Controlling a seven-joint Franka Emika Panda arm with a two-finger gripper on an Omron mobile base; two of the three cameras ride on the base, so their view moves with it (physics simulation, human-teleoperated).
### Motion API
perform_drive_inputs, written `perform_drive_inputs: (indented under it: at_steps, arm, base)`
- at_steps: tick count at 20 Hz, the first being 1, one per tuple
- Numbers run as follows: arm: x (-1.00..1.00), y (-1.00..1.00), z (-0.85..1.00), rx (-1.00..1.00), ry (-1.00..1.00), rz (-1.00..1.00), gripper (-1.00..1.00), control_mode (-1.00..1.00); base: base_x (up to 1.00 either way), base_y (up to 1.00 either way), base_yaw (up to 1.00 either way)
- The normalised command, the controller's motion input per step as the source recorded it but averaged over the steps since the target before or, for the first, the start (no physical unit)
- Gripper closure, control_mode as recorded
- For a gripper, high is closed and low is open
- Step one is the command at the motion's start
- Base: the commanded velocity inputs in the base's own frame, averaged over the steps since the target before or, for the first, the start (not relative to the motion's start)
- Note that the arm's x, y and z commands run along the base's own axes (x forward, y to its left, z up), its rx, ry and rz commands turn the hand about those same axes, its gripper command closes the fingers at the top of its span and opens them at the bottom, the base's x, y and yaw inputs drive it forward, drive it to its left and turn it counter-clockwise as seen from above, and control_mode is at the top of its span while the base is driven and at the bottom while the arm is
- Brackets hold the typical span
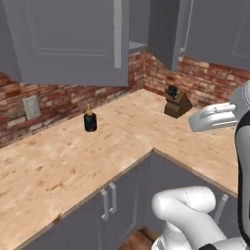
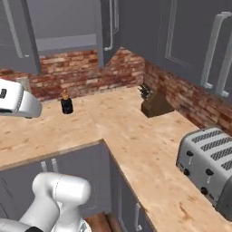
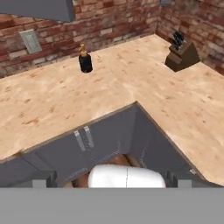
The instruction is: Close all open cabinet doors.
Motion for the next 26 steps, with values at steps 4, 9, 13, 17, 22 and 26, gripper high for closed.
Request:
perform_drive_inputs:
  at_steps: [4,9,13,17,22,26]
  arm:
    - [0.0,0.0,0.0,0.0,0.0,0.0,-1.0,1.0]
    - [0.0,0.0,0.0,0.0,0.0,0.0,-1.0,1.0]
    - [0.0,0.0,0.0,0.0,0.0,0.0,-1.0,1.0]
    - [0.0,0.0,0.0,0.0,0.0,0.0,-1.0,1.0]
    - [0.0,0.0,0.0,0.0,0.0,0.0,-1.0,1.0]
    - [0.0,0.0,0.0,0.0,0.0,0.0,-1.0,1.0]
  base:
    - [0.0,0.37,0.59]
    - [0.09,0.36,0.4]
    - [0.48,0.45,0.35]
    - [0.59,0.44,0.41]
    - [0.17,0.1,0.28]
    - [0.0,-0.34,0.02]
